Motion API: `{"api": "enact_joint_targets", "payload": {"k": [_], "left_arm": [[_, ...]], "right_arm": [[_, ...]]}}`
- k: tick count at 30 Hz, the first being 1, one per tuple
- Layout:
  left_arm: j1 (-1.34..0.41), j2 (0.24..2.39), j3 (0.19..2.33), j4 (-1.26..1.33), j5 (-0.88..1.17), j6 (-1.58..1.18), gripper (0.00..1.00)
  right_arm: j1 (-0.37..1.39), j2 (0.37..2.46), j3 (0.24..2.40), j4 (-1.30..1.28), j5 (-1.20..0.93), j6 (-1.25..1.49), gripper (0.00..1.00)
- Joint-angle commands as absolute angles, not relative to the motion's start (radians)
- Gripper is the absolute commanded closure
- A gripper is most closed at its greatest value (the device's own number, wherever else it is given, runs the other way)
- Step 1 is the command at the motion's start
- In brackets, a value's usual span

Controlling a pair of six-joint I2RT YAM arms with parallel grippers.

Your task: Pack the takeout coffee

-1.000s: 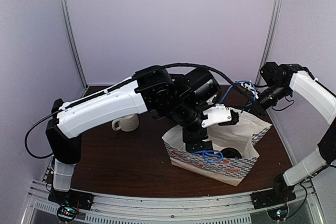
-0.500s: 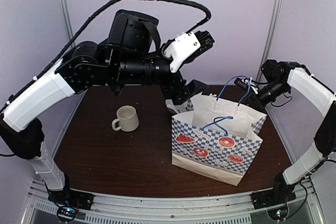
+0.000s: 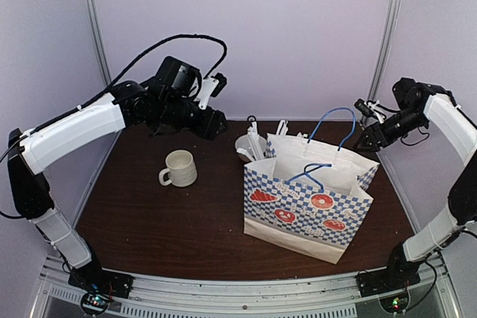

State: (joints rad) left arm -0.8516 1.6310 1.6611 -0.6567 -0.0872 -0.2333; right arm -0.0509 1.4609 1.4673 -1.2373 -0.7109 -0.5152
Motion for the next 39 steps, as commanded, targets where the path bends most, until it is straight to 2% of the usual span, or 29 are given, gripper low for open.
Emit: {"api": "enact_joint_targets", "payload": {"k": [1,12,26,34,39], "left_arm": [[-0.775,1.601,1.555,-0.479,0.183,-0.452,0.43],[-0.726,1.658,1.383,-0.249,0.351,-0.675,0.4],[-0.725,1.785,1.405,-0.146,0.432,-0.727,0.5],[-0.726,1.805,1.407,-0.101,0.488,-0.747,0.81],[-0.726,1.776,1.425,-0.142,0.471,-0.725,0.93]], "right_arm": [[-0.115,1.4,1.44,-1.196,-0.668,-0.458,0.36],[-0.141,1.373,1.405,-1.148,-0.668,-0.416,0.37],[-0.143,1.35,1.358,-1.128,-0.678,-0.416,0.37],[-0.142,1.362,1.355,-1.124,-0.685,-0.414,0.37],[-0.142,1.367,1.352,-1.118,-0.684,-0.411,0.38]]}}
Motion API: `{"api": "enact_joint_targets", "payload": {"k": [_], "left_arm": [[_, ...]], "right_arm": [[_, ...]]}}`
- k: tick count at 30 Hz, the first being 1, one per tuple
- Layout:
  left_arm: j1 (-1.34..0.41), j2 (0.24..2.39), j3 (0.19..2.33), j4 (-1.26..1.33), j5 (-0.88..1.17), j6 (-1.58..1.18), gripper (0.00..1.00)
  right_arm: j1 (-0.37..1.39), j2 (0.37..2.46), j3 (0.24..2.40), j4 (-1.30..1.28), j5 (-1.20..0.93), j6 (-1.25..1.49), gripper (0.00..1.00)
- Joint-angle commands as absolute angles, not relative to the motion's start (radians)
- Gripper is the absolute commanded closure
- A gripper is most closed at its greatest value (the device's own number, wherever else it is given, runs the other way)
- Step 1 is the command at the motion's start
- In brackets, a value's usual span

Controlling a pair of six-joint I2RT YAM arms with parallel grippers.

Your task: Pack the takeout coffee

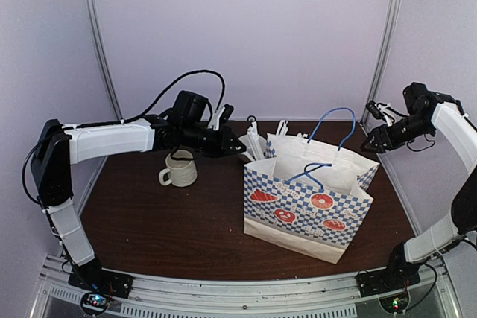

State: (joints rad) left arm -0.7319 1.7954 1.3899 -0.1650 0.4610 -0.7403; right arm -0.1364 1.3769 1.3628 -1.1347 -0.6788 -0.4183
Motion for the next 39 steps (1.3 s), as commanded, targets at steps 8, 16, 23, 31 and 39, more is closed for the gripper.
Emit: {"api": "enact_joint_targets", "payload": {"k": [8,16,23,31,39], "left_arm": [[-0.726,1.653,1.466,-0.268,0.454,-0.667,1.0],[-0.725,1.444,1.518,-0.433,0.418,-0.622,1.0],[-0.726,1.281,1.63,-0.602,0.383,-0.555,1.0],[-0.726,1.196,1.746,-0.701,0.494,-0.529,1.0],[-0.789,1.266,1.741,-0.624,0.684,-0.626,1.0]], "right_arm": [[-0.143,1.386,1.359,-1.109,-0.68,-0.411,0.38],[-0.143,1.412,1.381,-1.114,-0.678,-0.411,0.38],[-0.143,1.43,1.4,-1.128,-0.675,-0.414,0.39],[-0.142,1.441,1.405,-1.13,-0.676,-0.414,0.39],[-0.144,1.44,1.399,-1.13,-0.679,-0.42,0.39]]}}
